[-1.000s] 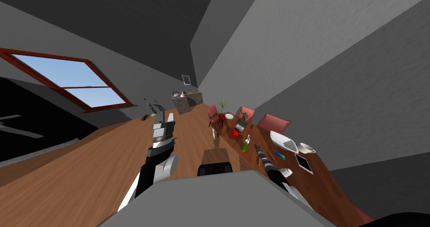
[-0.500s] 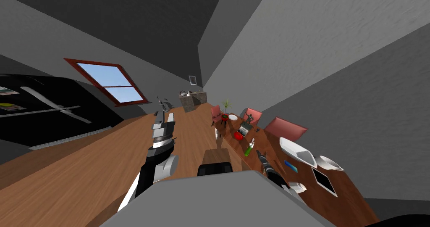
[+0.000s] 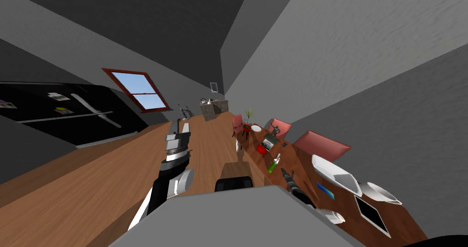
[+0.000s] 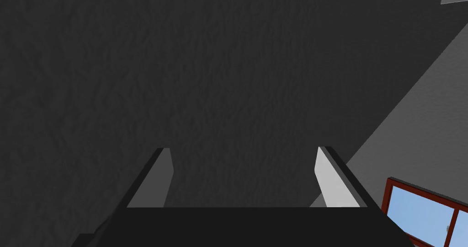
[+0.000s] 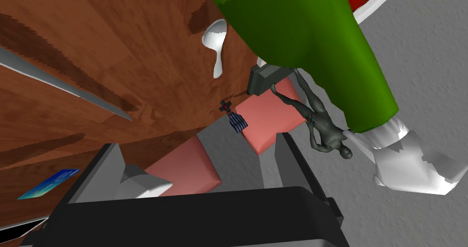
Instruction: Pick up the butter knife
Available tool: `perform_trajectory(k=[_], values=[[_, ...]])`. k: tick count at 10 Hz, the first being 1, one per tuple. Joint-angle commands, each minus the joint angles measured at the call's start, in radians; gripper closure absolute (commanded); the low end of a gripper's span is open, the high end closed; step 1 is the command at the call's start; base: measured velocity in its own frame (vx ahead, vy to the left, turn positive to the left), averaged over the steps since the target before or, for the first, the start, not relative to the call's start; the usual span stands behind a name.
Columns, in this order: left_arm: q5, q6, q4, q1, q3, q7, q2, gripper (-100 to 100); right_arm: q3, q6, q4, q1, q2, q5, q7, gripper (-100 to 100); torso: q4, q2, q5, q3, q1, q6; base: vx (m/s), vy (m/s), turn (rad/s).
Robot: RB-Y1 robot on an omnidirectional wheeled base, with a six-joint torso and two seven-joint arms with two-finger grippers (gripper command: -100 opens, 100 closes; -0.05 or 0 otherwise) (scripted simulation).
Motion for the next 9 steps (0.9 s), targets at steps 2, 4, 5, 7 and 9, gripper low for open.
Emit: perform_trajectory(k=[2,4,5,7,9], values=[[0.000,0.000,0.000,0.000,0.000,0.000,0.000,0,-0.026,0.047,0.073,-0.035,-0.004,0.046,-0.020,-100,0.000,0.000,0.000,0.000,-0.001,0.001,-0.020,-0.052,0.233],[0.000,0.000,0.000,0.000,0.000,0.000,0.000,0,-0.043,0.077,0.142,-0.056,-0.004,0.078,-0.032,-100,0.000,0.000,0.000,0.000,-0.001,0.001,-0.031,-0.061,0.189],[0.000,0.000,0.000,0.000,0.000,0.000,0.000,0,-0.043,0.077,0.155,-0.056,-0.004,0.078,-0.032,-100,0.000,0.001,-0.001,0.001,-0.002,0.001,-0.040,-0.060,0.122],[0.000,0.000,0.000,0.000,0.000,0.000,0.000,0,-0.059,0.107,0.207,-0.077,-0.004,0.109,-0.044,-100,0.000,0.001,0.000,0.001,-0.002,0.000,-0.041,-0.062,0.221],[0.000,0.000,0.000,0.000,0.000,0.000,0.000,0,-0.074,0.136,0.257,-0.099,-0.004,0.138,-0.057,-100,0.000,0.000,0.000,0.000,-0.002,0.001,-0.029,-0.060,0.165]])
